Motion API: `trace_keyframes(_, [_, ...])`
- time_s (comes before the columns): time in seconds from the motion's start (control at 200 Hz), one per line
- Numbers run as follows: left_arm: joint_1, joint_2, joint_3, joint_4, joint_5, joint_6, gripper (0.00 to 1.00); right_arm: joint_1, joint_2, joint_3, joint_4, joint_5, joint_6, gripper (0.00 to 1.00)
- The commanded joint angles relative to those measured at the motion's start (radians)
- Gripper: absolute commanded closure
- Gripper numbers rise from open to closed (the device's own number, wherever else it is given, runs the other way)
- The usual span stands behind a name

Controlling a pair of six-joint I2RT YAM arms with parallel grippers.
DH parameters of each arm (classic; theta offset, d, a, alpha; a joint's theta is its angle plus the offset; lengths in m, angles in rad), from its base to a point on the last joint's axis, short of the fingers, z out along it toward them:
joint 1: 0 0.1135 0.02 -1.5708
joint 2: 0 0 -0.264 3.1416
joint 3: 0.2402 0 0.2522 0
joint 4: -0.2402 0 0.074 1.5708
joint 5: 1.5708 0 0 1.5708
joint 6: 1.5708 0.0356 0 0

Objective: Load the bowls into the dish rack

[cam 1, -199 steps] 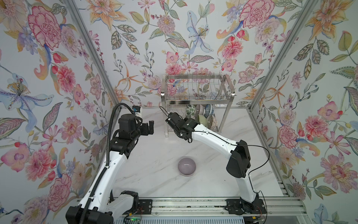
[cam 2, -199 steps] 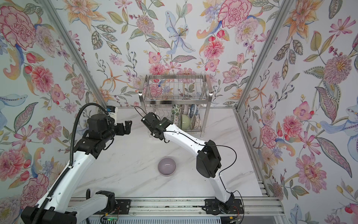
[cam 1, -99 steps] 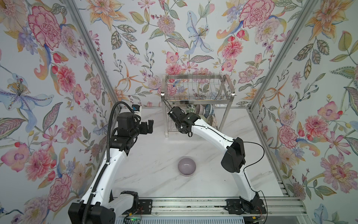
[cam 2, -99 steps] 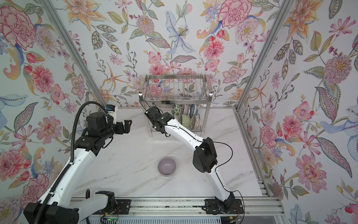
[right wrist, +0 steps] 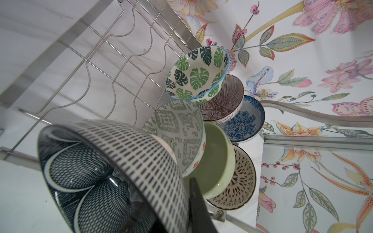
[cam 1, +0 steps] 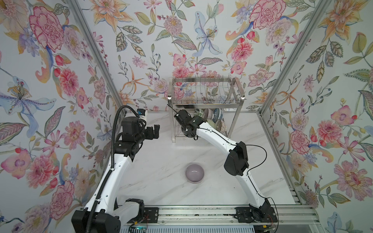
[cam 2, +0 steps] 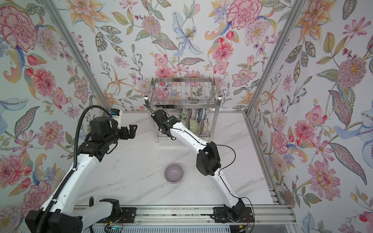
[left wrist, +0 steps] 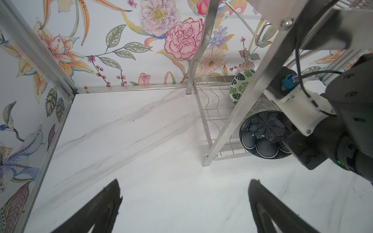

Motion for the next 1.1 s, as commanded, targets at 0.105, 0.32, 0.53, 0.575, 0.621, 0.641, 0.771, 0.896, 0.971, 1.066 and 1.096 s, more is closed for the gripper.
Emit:
trace_keyframes(0.105, [0.010,0.012,0.020,0.027,0.033,0.012,0.01,-0.027,0.047,0.093,0.002,0.023,0.014,1.00])
trace_keyframes(0.32, [0.010,0.021,0.026,0.032,0.042,0.010,0.01,-0.042,0.105,0.168,0.008,0.043,0.001,1.00])
trace_keyframes(0.53, [0.010,0.035,0.034,0.030,0.050,0.014,0.01,-0.050,0.127,0.183,0.077,0.063,-0.018,1.00])
trace_keyframes(0.575, [0.010,0.036,0.038,0.029,0.050,0.015,0.01,-0.053,0.132,0.182,0.093,0.069,-0.022,1.00])
trace_keyframes(0.621, [0.010,0.038,0.041,0.028,0.052,0.015,0.01,-0.053,0.135,0.182,0.112,0.075,-0.027,1.00])
trace_keyframes(0.641, [0.011,0.040,0.041,0.027,0.052,0.015,0.01,-0.055,0.137,0.182,0.121,0.077,-0.027,1.00])
trace_keyframes(0.771, [0.010,0.044,0.047,0.022,0.052,0.017,0.01,-0.061,0.151,0.182,0.178,0.092,-0.045,1.00])
trace_keyframes(0.896, [0.010,0.042,0.048,0.019,0.052,0.015,0.01,-0.066,0.163,0.181,0.238,0.103,-0.067,1.00])
trace_keyframes(0.971, [0.010,0.039,0.047,0.016,0.050,0.015,0.01,-0.071,0.169,0.181,0.268,0.105,-0.080,1.00])
trace_keyframes(1.066, [0.010,0.037,0.043,0.014,0.050,0.015,0.01,-0.078,0.175,0.182,0.302,0.103,-0.090,1.00])
trace_keyframes(1.096, [0.011,0.038,0.042,0.013,0.050,0.015,0.01,-0.081,0.177,0.181,0.313,0.105,-0.093,1.00])
